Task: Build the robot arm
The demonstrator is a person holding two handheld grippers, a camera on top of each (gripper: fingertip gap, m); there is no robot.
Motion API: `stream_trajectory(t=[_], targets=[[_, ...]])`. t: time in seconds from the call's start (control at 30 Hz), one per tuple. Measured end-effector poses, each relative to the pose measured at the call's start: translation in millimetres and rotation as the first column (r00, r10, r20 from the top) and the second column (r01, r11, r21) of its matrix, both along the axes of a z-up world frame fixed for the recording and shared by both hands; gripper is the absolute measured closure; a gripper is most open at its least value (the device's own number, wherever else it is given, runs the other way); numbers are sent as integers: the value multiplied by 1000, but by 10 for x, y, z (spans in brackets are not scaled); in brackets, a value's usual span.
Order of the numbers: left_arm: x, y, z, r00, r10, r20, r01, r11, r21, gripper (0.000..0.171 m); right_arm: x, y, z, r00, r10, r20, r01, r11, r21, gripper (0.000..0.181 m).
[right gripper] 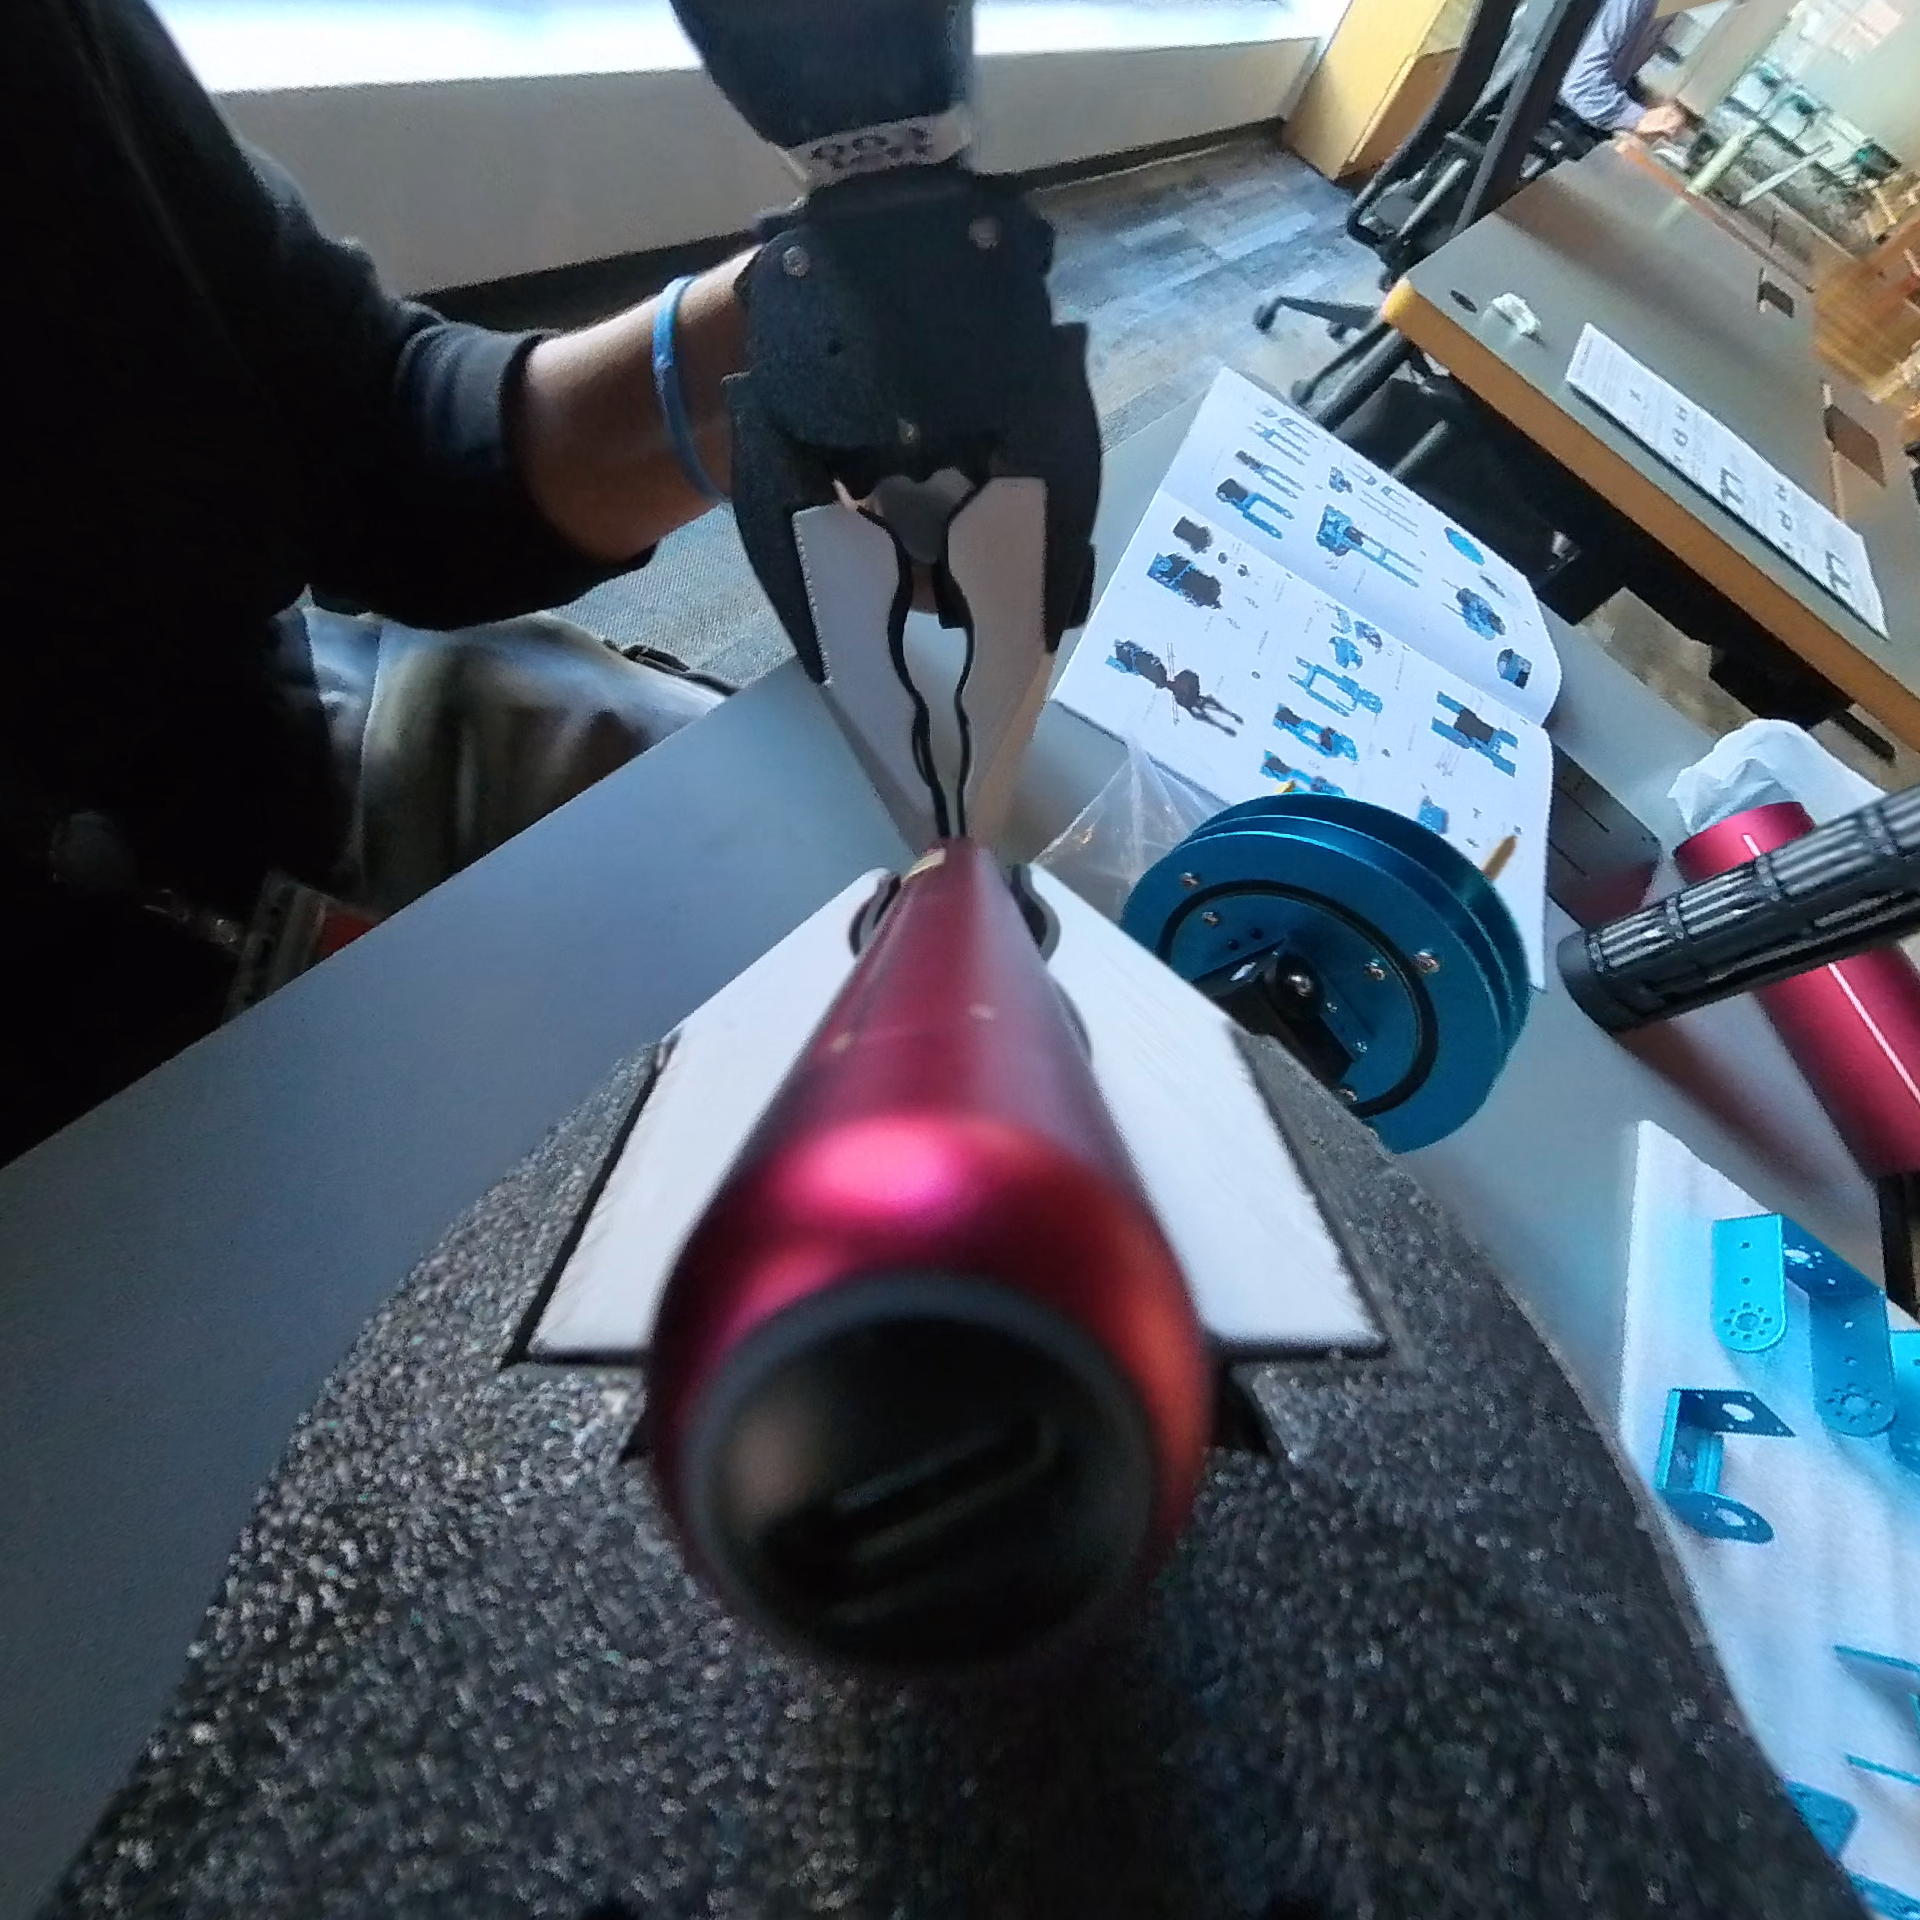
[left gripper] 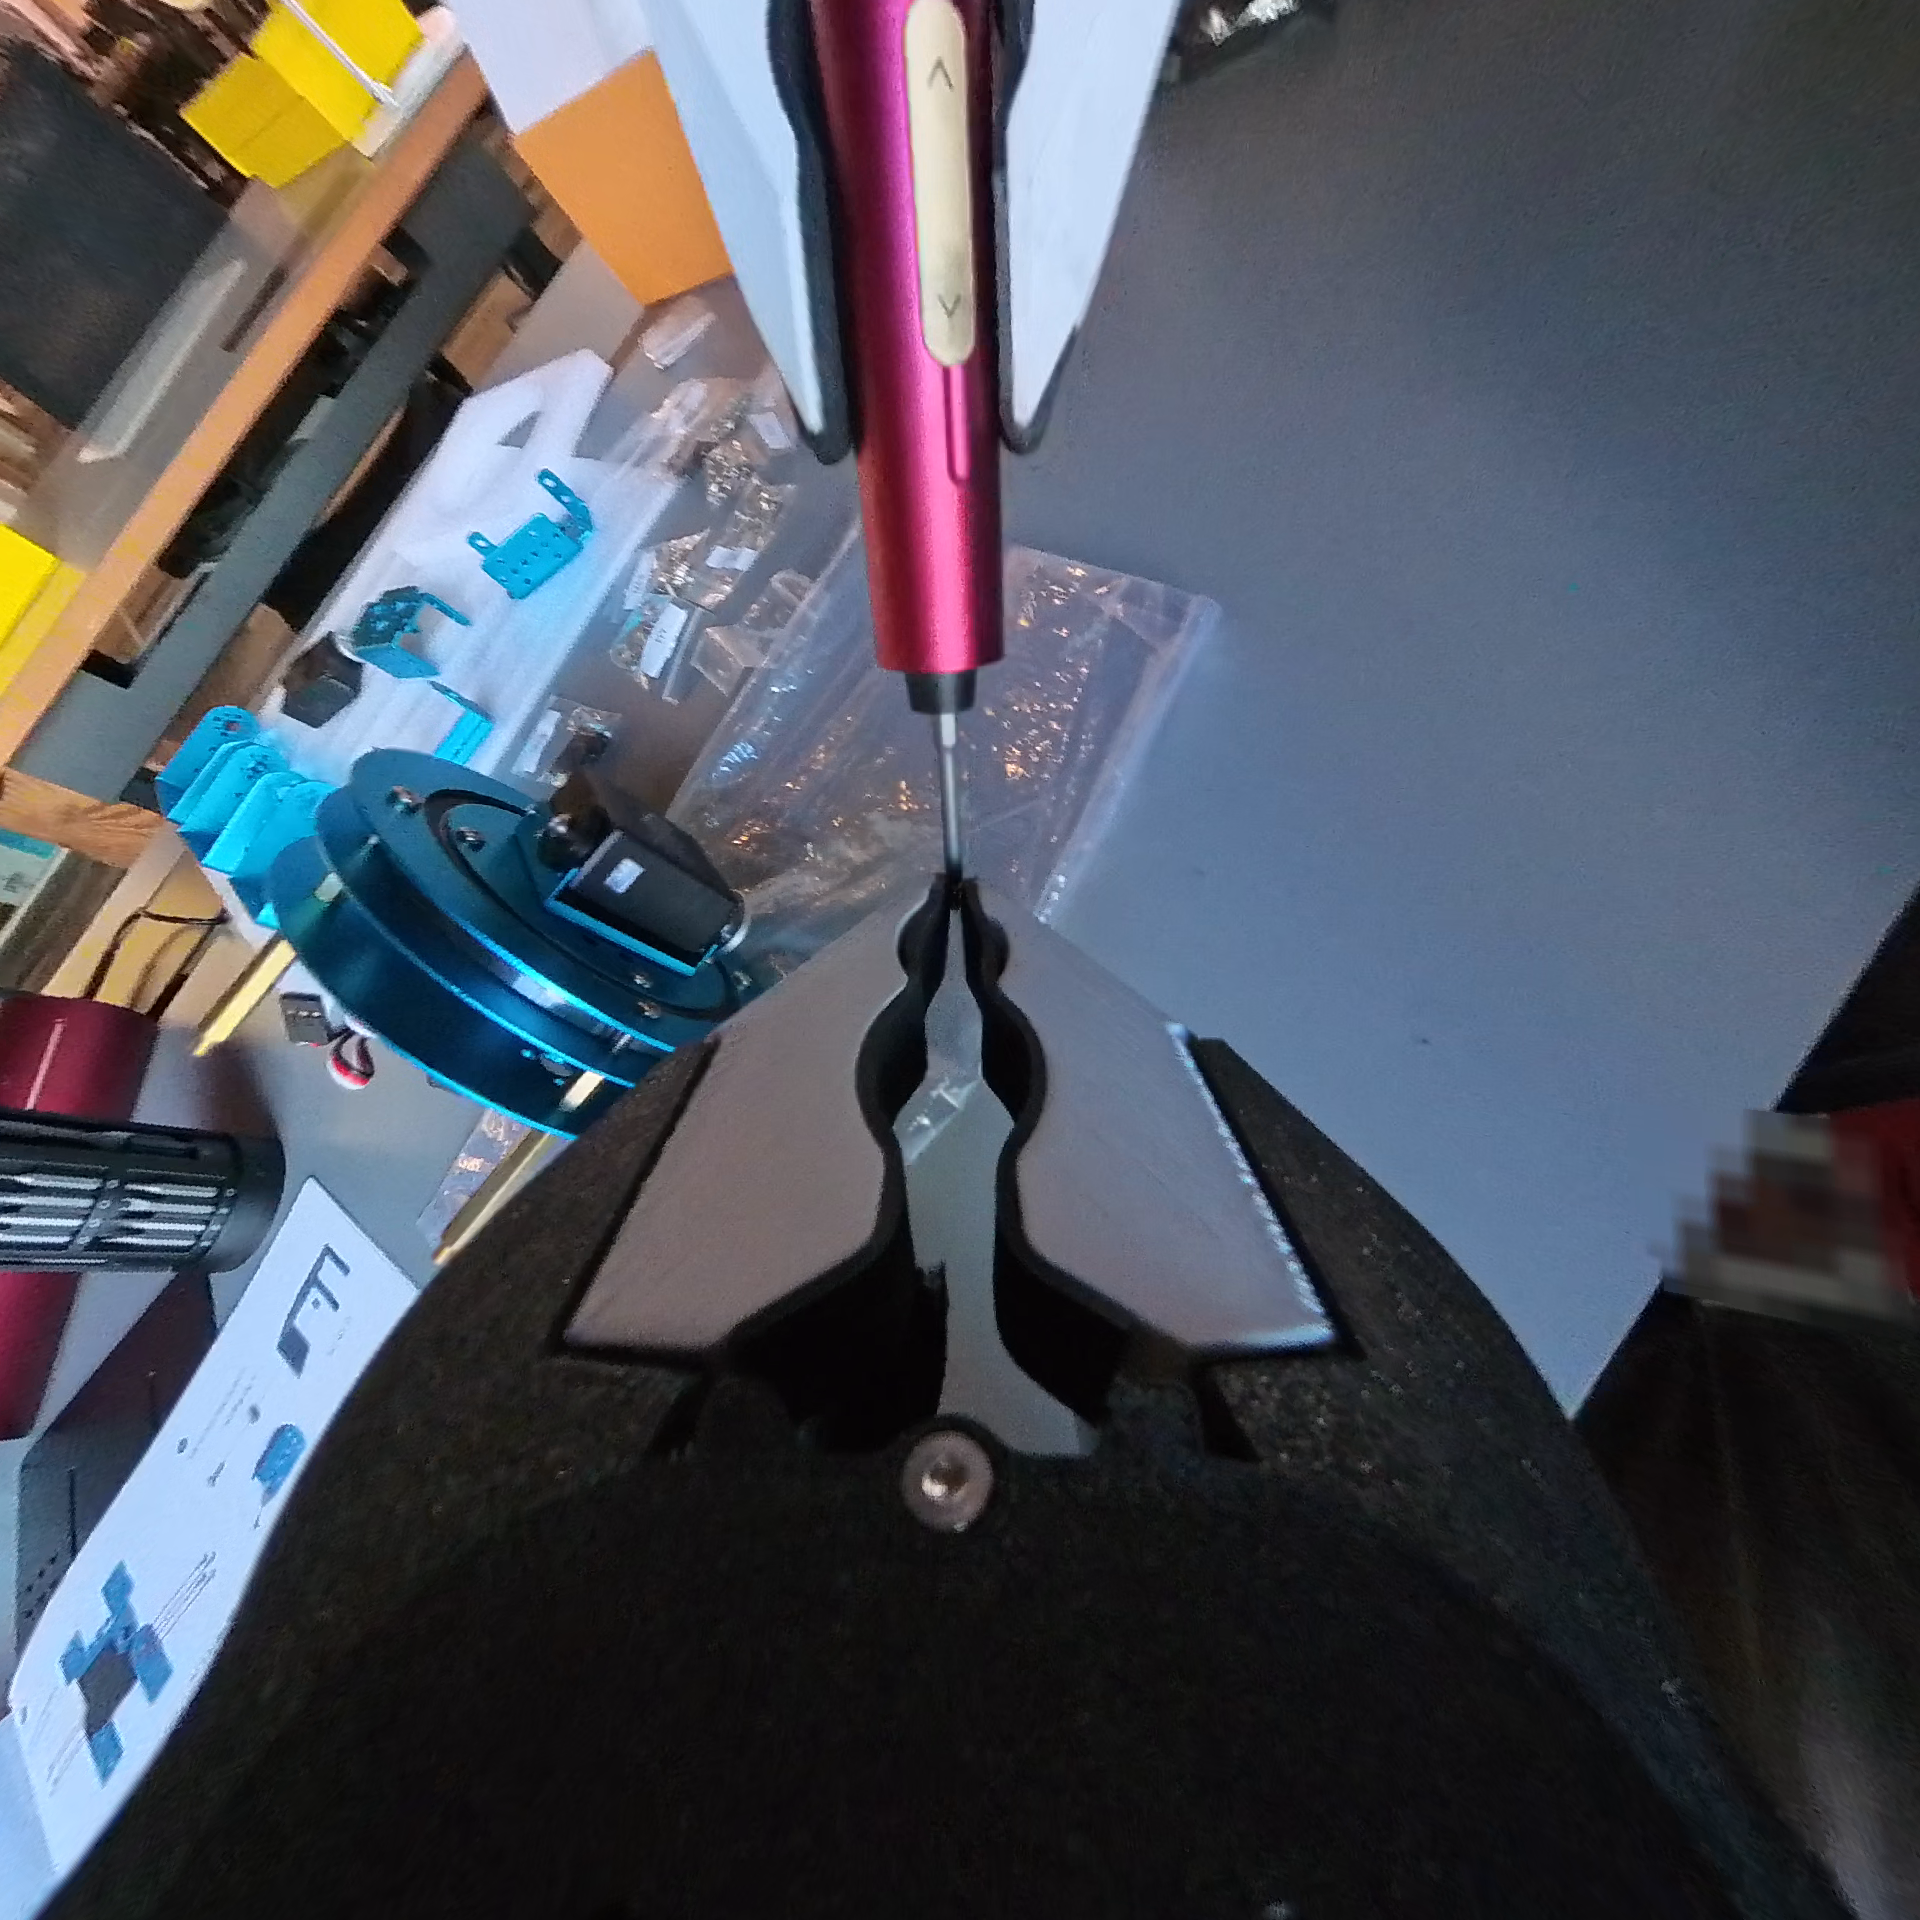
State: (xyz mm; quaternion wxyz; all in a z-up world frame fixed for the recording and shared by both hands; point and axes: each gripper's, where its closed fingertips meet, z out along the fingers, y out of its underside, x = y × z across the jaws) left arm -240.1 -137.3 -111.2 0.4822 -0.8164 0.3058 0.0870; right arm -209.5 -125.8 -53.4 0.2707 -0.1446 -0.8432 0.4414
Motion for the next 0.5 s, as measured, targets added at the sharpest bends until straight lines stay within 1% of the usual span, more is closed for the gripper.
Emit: stream_trajectory(t=[0.03, 0.07, 0.17, 0.23, 0.3, 0.5], targets=[[-2, 7, 16, 1000, 0, 12, 0, 1000, 16, 171, -8, 19, 16, 1000, -4, 6, 4, 1000, -18, 1], [0, 14, 32, 1000, -1, 25, 0, 1000, 29, 170, -10, 33, 27, 1000, -5, 16, 5, 999, -35, 156], [-12, 28, 68, 999, 6, 48, -9, 999, 52, 169, -22, 68, 55, 1000, -12, 25, 13, 998, -64, 158], [-4, 28, 84, 998, 2, 59, -5, 998, 55, 165, -25, 81, 74, 1000, -15, 27, 17, 997, -76, 160], [-17, 36, 101, 999, 11, 53, -14, 998, 61, 157, -26, 93, 97, 999, -17, 29, 20, 996, -89, 160], [-113, 30, 105, 998, 52, 37, -55, 996, 71, 153, -34, 128, 122, 999, -26, 47, 31, 994, -109, 159]])
